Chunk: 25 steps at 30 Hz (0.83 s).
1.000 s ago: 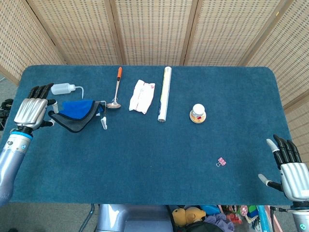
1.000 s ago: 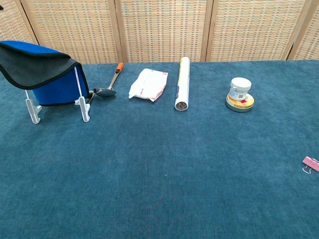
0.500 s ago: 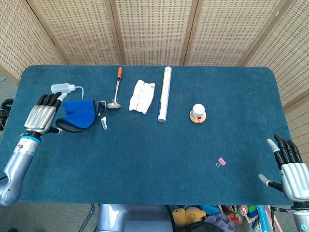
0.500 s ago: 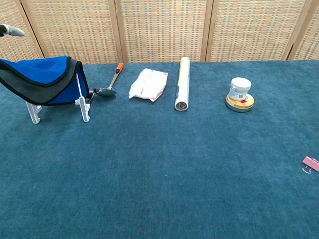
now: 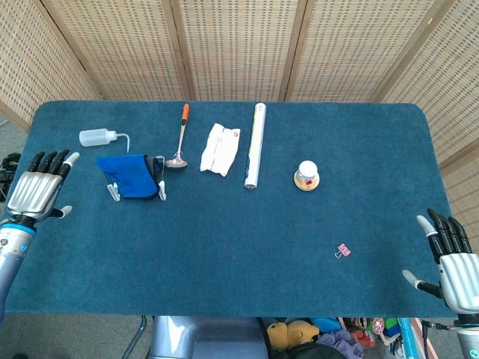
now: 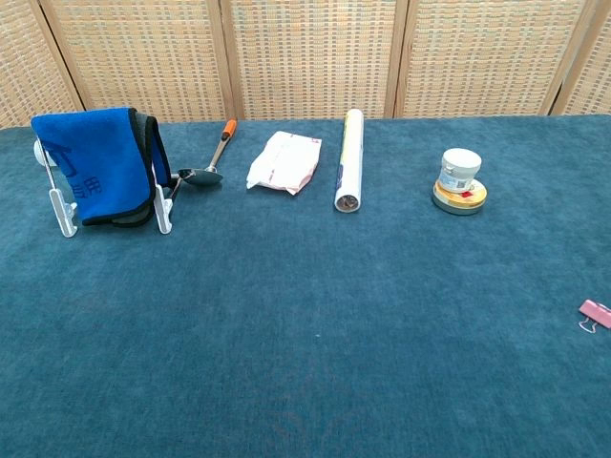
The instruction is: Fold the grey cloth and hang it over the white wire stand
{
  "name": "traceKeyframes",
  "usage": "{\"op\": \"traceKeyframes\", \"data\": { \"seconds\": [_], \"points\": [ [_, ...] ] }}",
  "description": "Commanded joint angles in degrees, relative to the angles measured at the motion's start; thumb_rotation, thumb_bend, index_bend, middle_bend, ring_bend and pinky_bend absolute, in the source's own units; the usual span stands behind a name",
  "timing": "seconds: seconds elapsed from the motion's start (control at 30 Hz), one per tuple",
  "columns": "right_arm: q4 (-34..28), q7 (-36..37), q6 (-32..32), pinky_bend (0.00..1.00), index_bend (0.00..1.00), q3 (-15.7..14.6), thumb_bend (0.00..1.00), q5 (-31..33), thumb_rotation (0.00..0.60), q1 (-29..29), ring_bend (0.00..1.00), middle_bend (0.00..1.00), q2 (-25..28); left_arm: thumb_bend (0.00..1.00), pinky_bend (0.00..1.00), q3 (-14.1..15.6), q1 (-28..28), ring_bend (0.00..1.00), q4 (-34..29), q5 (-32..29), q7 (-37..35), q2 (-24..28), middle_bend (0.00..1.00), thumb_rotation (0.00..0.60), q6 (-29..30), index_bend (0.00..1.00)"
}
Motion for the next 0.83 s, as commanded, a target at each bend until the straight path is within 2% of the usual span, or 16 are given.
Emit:
{"op": "traceKeyframes", "data": {
  "seconds": [0.03, 0.13, 0.27, 0.4, 0.53, 0.67, 0.83],
  "points": [
    [0.0, 0.1, 0.1, 0.00, 0.00, 0.0, 0.00, -0.1, 0.600, 0.0, 0.00, 0.00, 0.1, 0.20, 0.00, 0.3, 3.5, 0.00, -0.3, 5.6, -5.8, 1.0, 0.00, 0.600, 5.2, 0.00],
    [0.0, 0.5, 0.3, 0.00, 0.00, 0.0, 0.00, -0.3, 0.600, -0.1, 0.00, 0.00, 0.1, 0.20, 0.00, 0.9, 7.6, 0.00, -0.7, 13.7, -12.5, 1.2, 0.00, 0.600, 13.2, 0.00],
    [0.1, 0.8, 0.6, 0.00, 0.00, 0.1, 0.00, -0.3, 0.600, -0.2, 0.00, 0.00, 0.2, 0.20, 0.00, 2.7, 12.5, 0.00, -3.0, 18.9, -15.7, 1.1, 0.00, 0.600, 20.1, 0.00],
    [0.5, 0.6, 1.1, 0.00, 0.00, 0.2, 0.00, -0.3, 0.600, -0.4, 0.00, 0.00, 0.0, 0.20, 0.00, 4.3, 16.9, 0.00, -5.8, 21.3, -12.1, -0.8, 0.00, 0.600, 25.8, 0.00],
    [0.8, 0.4, 1.8, 0.00, 0.00, 0.4, 0.00, -0.3, 0.600, -0.6, 0.00, 0.00, -0.2, 0.20, 0.00, 5.4, 21.5, 0.00, -5.8, 24.3, -7.9, -5.2, 0.00, 0.600, 32.5, 0.00],
    [1.0, 0.1, 2.6, 0.00, 0.00, 0.7, 0.00, -0.2, 0.600, -1.0, 0.00, 0.00, -0.4, 0.20, 0.00, 6.9, 24.3, 0.00, -4.9, 26.6, -7.9, -7.6, 0.00, 0.600, 34.7, 0.00],
    [1.1, 0.0, 2.8, 0.00, 0.00, 0.8, 0.00, -0.1, 0.600, -1.1, 0.00, 0.00, -0.5, 0.20, 0.00, 7.7, 25.2, 0.00, -3.2, 28.1, -8.8, -8.9, 0.00, 0.600, 33.8, 0.00]
  ]
}}
